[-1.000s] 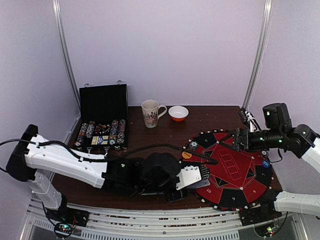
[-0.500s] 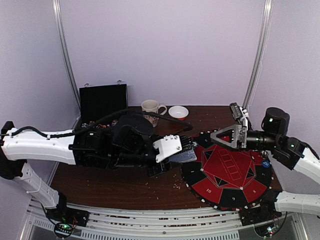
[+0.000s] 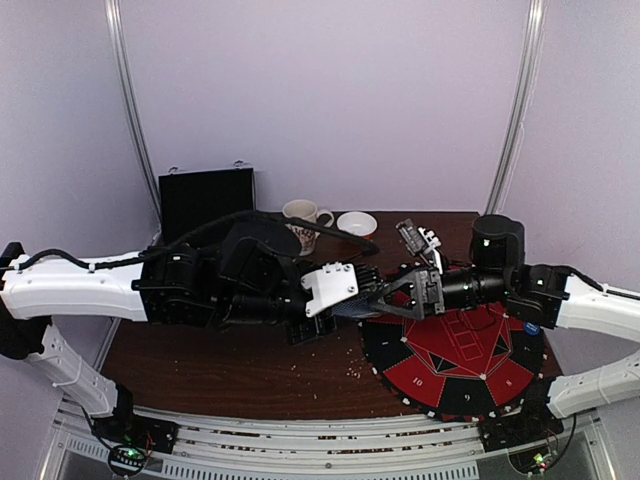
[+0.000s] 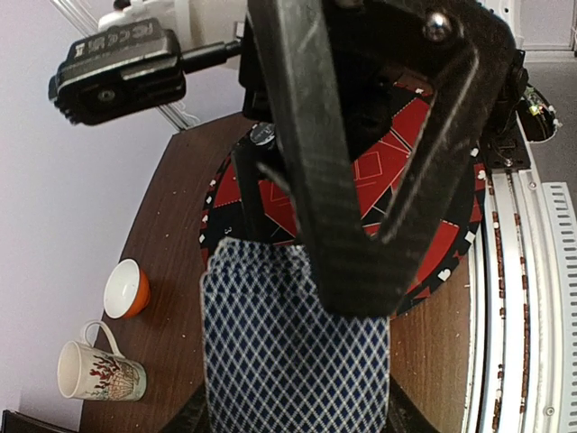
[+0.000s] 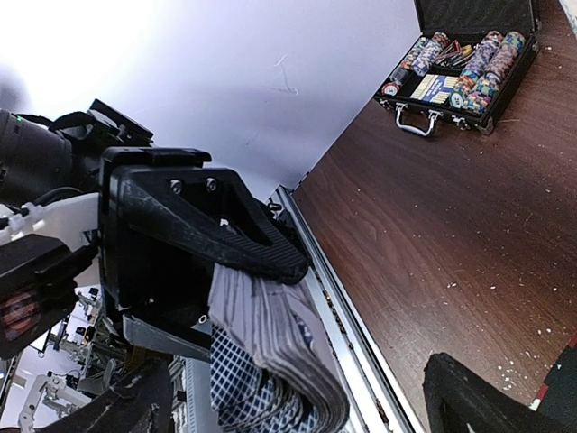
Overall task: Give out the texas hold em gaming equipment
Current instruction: Pass from the left arm to the right
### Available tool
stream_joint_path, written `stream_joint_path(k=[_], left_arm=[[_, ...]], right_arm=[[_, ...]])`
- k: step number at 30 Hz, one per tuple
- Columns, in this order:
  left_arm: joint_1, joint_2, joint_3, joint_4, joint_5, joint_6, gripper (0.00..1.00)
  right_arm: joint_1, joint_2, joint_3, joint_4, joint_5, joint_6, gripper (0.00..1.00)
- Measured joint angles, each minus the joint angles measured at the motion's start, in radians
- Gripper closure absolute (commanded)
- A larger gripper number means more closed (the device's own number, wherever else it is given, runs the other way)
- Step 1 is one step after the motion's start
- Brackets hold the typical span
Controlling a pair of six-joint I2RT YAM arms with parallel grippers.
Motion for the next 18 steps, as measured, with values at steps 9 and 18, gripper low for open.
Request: stream_joint_path(k=[9, 18], left_arm=[[0.003, 0.0, 0.003, -0.001, 0.018, 0.013, 0.54], [0.003, 0.0, 0.003, -0.034, 0.047, 0.027, 0.55]], right_arm=[[0.055, 0.08, 0.001, 0.085, 0.004, 0.012, 0.24], [0.059, 0.085, 0.001, 0.129, 0.02, 0.032, 0.35]])
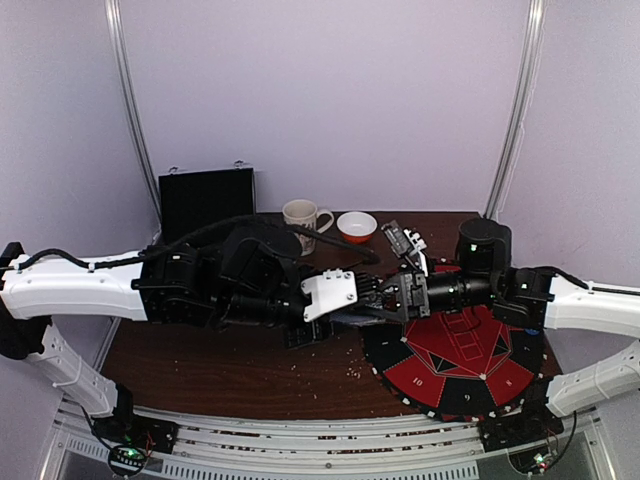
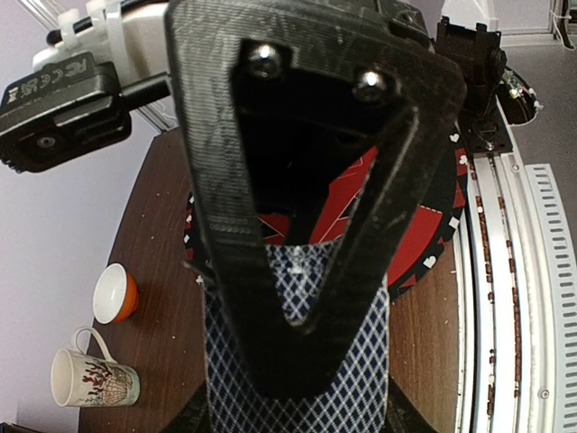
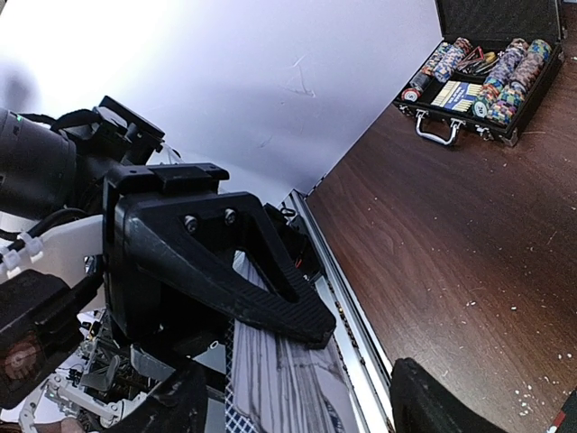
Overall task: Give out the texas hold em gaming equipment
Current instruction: Pass from the left arm to the right
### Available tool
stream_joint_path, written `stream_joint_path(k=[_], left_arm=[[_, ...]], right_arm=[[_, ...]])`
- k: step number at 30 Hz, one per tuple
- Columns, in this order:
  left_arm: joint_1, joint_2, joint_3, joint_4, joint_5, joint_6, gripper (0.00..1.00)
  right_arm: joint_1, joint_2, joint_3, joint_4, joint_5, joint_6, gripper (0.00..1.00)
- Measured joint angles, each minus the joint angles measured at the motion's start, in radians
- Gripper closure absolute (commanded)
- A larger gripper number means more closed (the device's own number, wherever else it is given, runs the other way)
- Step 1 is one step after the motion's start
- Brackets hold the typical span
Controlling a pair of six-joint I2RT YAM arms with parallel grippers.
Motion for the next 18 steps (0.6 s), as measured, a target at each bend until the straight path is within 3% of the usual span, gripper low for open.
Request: stream_joint_path(k=[5, 8, 9, 13, 15, 18], left_arm=[[0.0, 0.0, 0.0, -0.018, -0.004, 0.007, 0.55], [0.001, 0.0, 0.0, -0.023, -0.013, 0.008, 0.54], [0.001, 0.0, 0.0, -0.024, -0.013, 0.007, 0.49], [0.003, 0.002, 0.0, -0.03, -0.024, 0.013, 0.17], [0.003, 0.005, 0.0, -0.029, -0.041, 0.014, 0.11], [0.006, 0.014, 0.0, -0.027, -0.064, 0.021, 0.12]], right_arm=[[0.0, 0.029, 0.004, 0.01, 0.0, 0.016, 0.61], [0.0, 0.039, 0.006, 0.008, 0.0, 0.011, 0.95], [0.0, 0.039, 0.006, 0.005, 0.0, 0.008, 1.0], [0.0, 0.038, 0.008, 0.009, 0.005, -0.004, 1.0], [0.0, 0.036, 0.01, 0.013, 0.006, -0.002, 1.0], [0.002, 0.036, 0.01, 0.013, 0.006, 0.0, 1.0]])
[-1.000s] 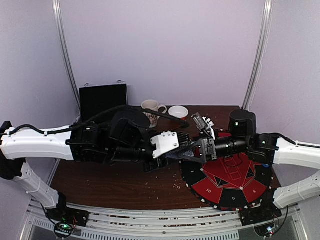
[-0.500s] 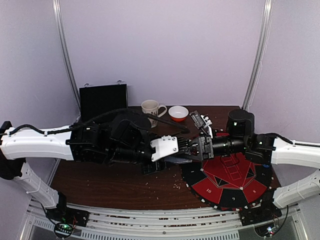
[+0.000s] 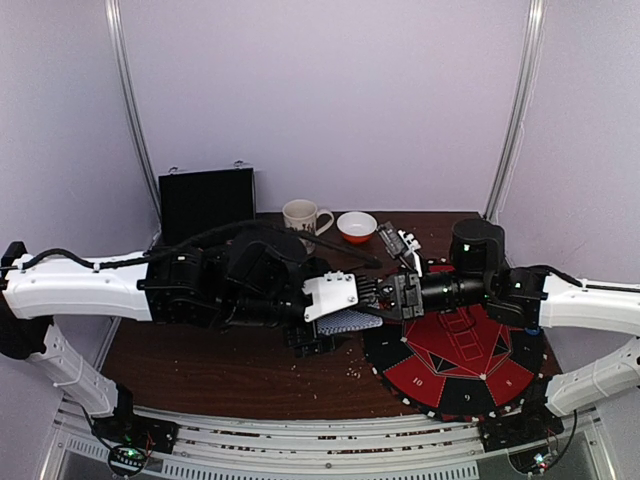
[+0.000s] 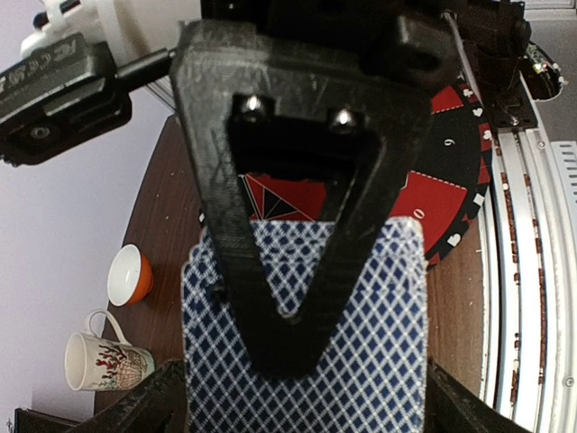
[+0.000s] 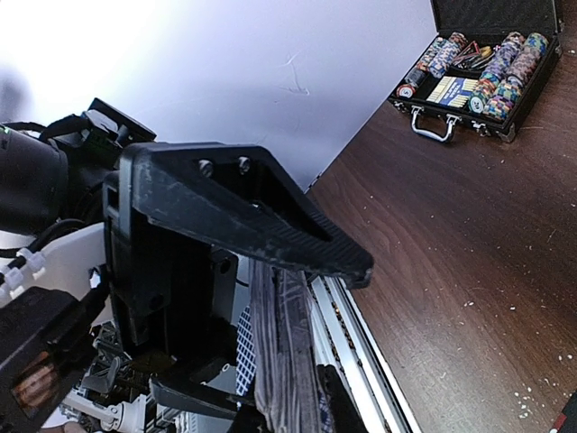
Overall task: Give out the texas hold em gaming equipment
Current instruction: Pass from the left arm to the right, then pass from the right arm to the left
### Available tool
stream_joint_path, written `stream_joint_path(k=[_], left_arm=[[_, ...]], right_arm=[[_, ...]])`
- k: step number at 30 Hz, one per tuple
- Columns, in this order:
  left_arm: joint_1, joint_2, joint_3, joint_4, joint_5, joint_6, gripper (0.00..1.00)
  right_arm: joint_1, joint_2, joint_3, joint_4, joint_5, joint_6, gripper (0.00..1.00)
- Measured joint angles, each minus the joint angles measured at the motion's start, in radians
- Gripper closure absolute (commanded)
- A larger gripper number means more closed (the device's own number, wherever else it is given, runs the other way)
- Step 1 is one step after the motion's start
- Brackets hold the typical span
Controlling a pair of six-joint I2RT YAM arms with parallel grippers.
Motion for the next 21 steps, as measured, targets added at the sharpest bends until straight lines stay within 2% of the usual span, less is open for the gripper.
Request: stream_joint_path(k=[8, 11, 12, 17, 21], left_arm=[[0.016, 0.041, 0.0, -0.012, -0.021, 0.002, 0.46], [0.016, 0.04, 0.0, -0.012, -0.014, 0.0, 0.47], [0.017, 0.04, 0.0, -0.012, -0.011, -0.001, 0.47], [0.022, 0.029, -0.014, 0.002, 0.009, -0.002, 0.48], [0.023, 0.022, -0.021, 0.008, 0.011, -0.002, 0.48]], right_arm=[[0.002, 0.0, 0.0, 0.007, 0.017, 0.0, 1.0], [0.002, 0.0, -0.003, -0.006, 0.027, -0.009, 1.0], [0.002, 0.0, -0.003, -0.008, 0.03, -0.011, 0.97], [0.004, 0.0, -0.003, -0.009, 0.038, -0.016, 0.72], [0.005, 0.0, -0.002, -0.016, 0.042, -0.015, 0.61]])
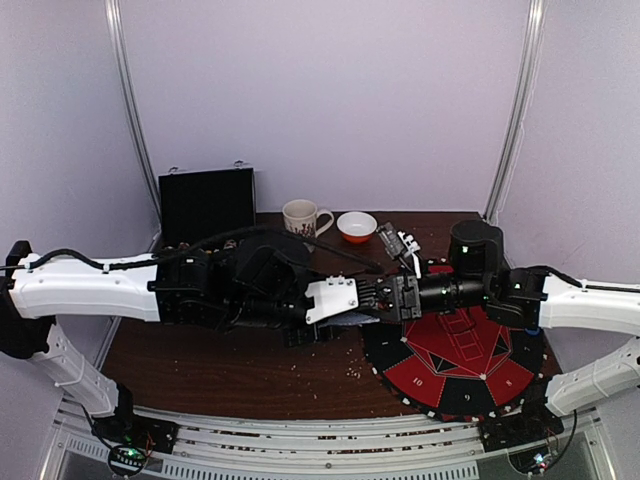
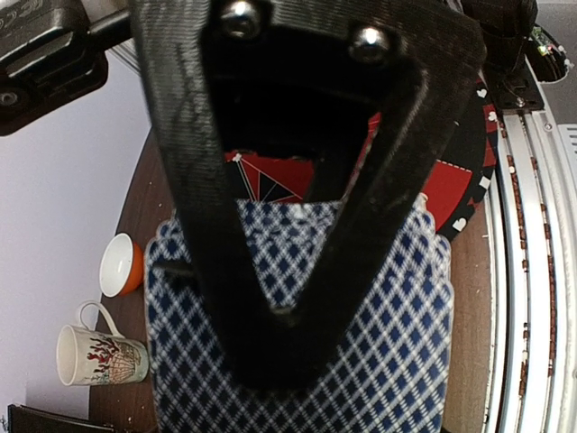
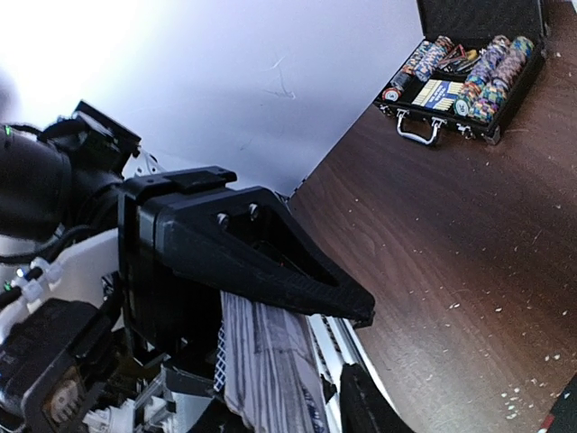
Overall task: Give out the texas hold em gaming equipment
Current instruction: Pass from the right arm to the left
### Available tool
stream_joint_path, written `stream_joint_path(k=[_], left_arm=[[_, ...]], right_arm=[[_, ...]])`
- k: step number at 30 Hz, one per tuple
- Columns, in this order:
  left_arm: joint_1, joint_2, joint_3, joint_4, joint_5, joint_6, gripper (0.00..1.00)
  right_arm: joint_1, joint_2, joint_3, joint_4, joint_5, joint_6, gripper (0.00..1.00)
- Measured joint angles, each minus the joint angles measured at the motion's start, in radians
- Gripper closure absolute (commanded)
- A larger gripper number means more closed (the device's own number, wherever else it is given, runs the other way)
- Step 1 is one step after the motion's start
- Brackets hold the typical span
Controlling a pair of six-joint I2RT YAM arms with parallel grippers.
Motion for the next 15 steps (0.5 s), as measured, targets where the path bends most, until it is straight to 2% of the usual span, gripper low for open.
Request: stream_joint_path(k=[6, 15], left_arm=[[0.004, -0.001, -0.007, 0.007, 0.0, 0.0, 0.48], [0.006, -0.002, -0.028, 0.007, -0.004, -0.002, 0.49]], right_arm=[[0.0, 0.002, 0.003, -0.029, 0.031, -0.009, 0.59], [0.002, -0.044, 0.022, -0.168, 0.139, -0.054, 0.58]])
